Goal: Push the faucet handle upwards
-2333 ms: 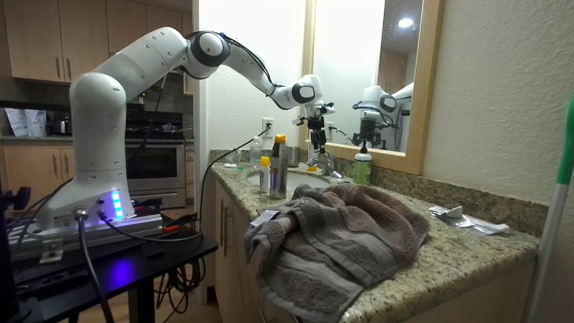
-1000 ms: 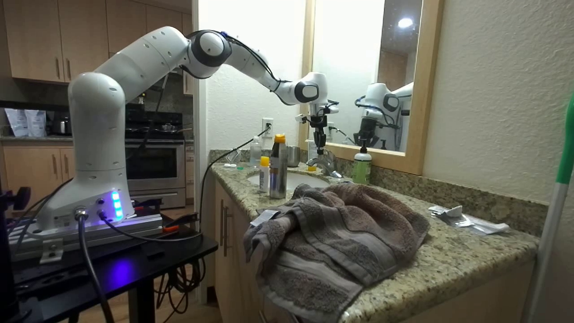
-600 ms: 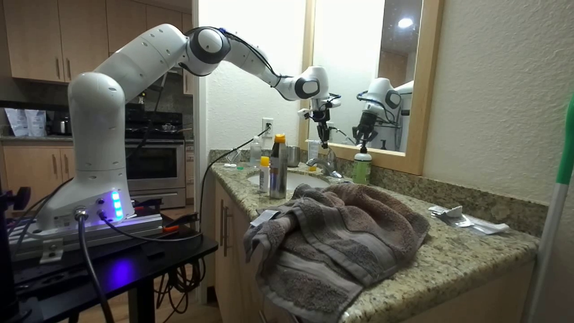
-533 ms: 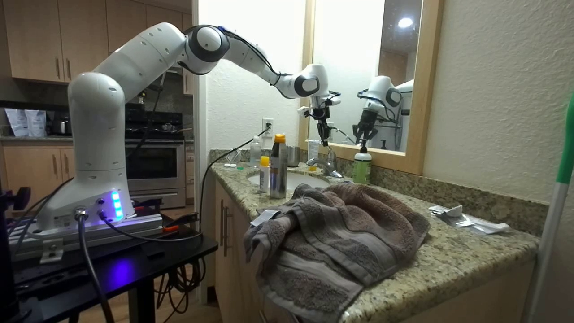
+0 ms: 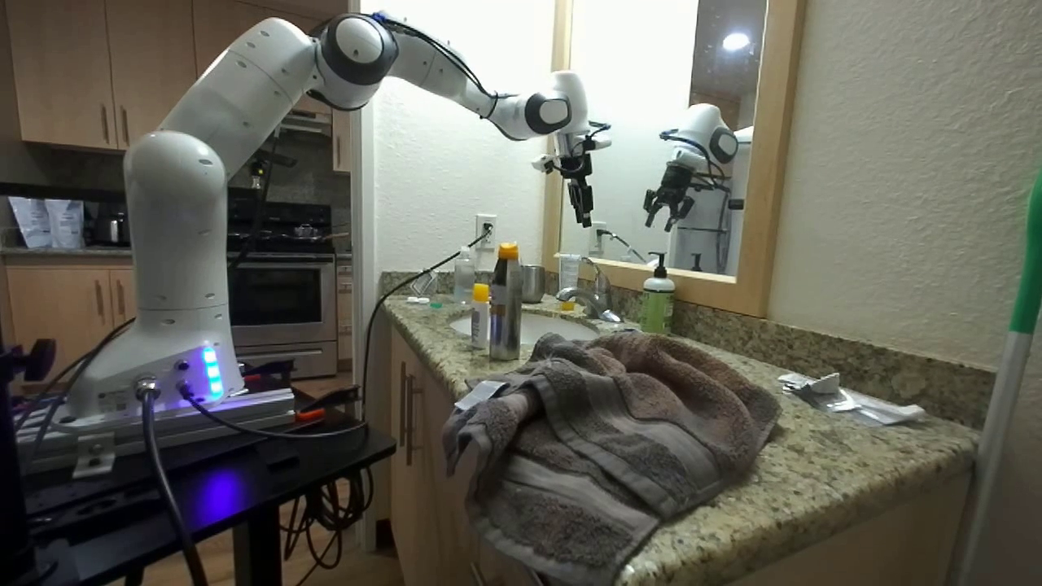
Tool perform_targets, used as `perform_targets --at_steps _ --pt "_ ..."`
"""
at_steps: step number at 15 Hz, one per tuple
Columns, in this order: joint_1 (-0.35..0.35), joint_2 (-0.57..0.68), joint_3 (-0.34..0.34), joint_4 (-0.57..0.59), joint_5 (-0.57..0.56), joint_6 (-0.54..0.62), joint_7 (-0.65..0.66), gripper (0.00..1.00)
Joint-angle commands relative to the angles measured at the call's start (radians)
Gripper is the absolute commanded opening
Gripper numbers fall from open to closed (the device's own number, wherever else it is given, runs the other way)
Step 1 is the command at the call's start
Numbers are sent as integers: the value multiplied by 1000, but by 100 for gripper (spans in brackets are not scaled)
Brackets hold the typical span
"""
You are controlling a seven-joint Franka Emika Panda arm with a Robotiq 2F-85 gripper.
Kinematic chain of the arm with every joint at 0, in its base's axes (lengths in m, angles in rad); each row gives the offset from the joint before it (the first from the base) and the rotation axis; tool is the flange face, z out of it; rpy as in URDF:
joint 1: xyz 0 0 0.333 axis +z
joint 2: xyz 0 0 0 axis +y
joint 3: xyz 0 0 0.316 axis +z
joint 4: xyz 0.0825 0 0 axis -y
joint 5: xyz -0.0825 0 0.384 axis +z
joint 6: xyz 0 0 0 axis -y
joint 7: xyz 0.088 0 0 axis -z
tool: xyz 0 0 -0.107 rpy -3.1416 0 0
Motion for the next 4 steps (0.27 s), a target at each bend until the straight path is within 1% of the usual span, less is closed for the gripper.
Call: perform_targets --at_steps 1,2,3,4 --pt "2 -54 -11 -61 -14 -16 -11 96" --pt "6 -62 -18 -74 -20 4 -6 100" --pt "0 -5 -9 -3 -5 -2 0 85" --pt "0 -10 -12 -8 -7 -2 0 93"
